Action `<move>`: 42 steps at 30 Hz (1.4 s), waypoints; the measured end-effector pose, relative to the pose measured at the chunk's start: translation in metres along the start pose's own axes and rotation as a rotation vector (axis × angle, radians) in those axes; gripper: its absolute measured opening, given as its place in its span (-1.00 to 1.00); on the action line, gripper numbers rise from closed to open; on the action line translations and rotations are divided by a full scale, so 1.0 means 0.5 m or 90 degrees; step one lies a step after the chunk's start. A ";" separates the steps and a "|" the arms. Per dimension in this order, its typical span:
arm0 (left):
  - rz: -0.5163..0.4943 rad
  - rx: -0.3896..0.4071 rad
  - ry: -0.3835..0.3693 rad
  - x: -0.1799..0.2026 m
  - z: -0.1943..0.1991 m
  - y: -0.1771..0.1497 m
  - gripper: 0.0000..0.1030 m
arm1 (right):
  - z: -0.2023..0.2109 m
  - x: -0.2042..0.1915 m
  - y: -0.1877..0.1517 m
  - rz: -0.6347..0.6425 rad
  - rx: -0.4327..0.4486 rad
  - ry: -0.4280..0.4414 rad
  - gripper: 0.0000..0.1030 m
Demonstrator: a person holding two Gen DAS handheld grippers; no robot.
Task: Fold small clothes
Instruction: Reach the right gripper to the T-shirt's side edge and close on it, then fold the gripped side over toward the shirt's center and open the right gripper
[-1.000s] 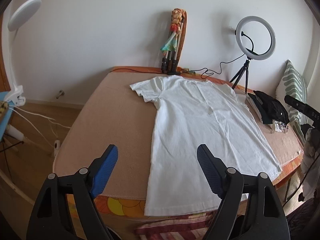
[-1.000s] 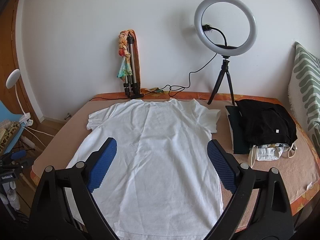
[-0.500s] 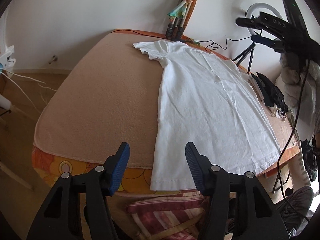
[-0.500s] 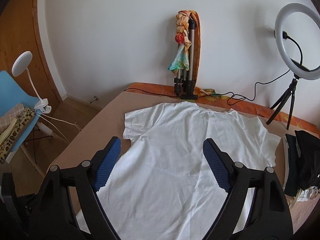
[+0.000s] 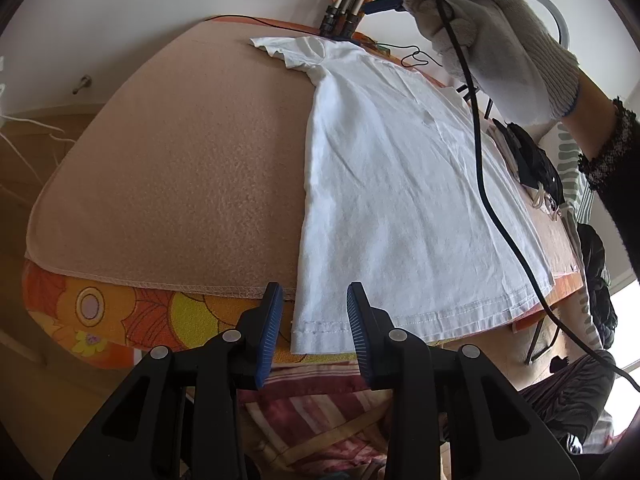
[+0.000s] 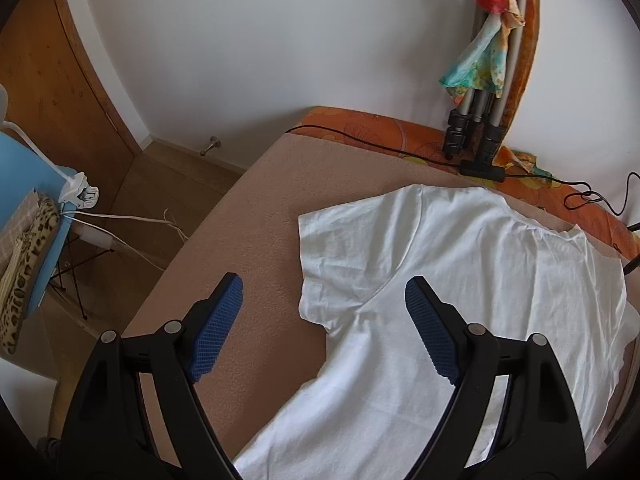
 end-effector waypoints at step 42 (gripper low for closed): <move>-0.036 0.011 -0.069 0.048 -0.005 0.032 -0.96 | -0.236 0.030 0.113 0.000 -0.026 -0.073 -0.88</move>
Point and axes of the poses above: each gripper's, at about its wrist camera, not at the fingertips, and z roughly against the way its jaws point, x to its right, y to its top, the point moved 5 cm from there along -z, roughly the way its jaws point, and after that the axes turned 6 degrees about -z, right-handed, at the moved point
